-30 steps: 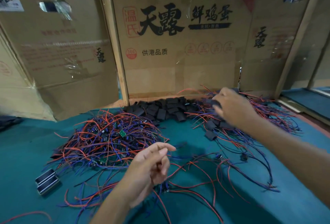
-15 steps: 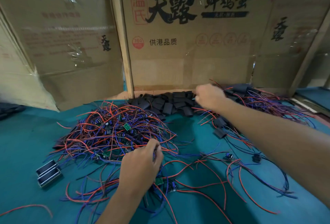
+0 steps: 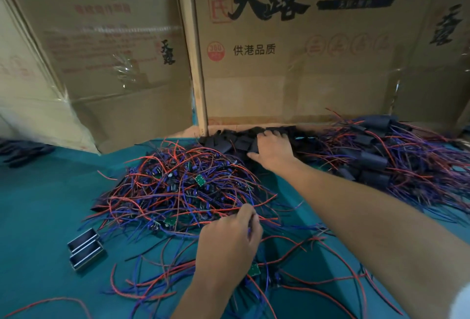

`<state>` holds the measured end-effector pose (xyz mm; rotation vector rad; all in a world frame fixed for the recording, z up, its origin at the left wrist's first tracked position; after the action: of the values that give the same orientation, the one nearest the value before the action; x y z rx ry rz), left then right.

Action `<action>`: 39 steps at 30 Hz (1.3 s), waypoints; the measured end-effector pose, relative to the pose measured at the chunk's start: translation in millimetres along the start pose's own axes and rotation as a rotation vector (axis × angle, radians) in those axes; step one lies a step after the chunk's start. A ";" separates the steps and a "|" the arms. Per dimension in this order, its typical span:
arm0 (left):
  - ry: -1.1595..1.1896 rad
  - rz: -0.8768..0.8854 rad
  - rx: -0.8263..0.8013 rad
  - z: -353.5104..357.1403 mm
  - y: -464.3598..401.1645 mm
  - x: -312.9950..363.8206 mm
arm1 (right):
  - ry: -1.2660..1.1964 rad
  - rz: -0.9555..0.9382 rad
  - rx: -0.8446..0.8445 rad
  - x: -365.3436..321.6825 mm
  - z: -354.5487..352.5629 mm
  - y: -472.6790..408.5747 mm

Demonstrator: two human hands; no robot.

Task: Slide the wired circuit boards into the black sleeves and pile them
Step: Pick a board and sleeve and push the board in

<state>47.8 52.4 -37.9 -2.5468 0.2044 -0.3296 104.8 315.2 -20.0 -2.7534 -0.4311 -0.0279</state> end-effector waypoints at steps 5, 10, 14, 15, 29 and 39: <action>0.060 -0.059 0.034 -0.7 -0.7 -0.7 | -0.600 0.197 0.001 23.6 -52.5 55.7; 0.272 -0.044 0.125 -21.1 0.5 14.2 | -1.272 0.177 -0.172 17.4 -89.7 179.7; 0.505 0.056 0.093 -20.8 4.9 34.2 | -1.483 0.279 -0.338 20.7 -85.8 245.8; 0.558 0.061 0.081 -19.4 5.1 37.3 | -1.487 0.291 -0.361 23.3 -85.3 253.9; 0.912 -0.058 -0.151 -3.1 6.1 47.6 | -1.297 0.010 -0.066 44.6 -90.8 252.5; -0.554 0.035 -0.433 -31.7 -71.0 -79.9 | -1.830 0.370 -0.310 50.5 -54.5 250.7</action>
<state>-32.1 112.4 11.6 -2.9325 0.1143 0.4867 230.0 87.7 -50.4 -2.1625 -0.2485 2.6515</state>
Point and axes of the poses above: each hand's wrist, its own y-axis away from the middle knuckle, its own z-axis out of the palm, x = y × z, the point moved 6 cm from there along -y, towards the middle knuckle, and after that the axes turned 3 degrees about z, right-handed, at the moved point
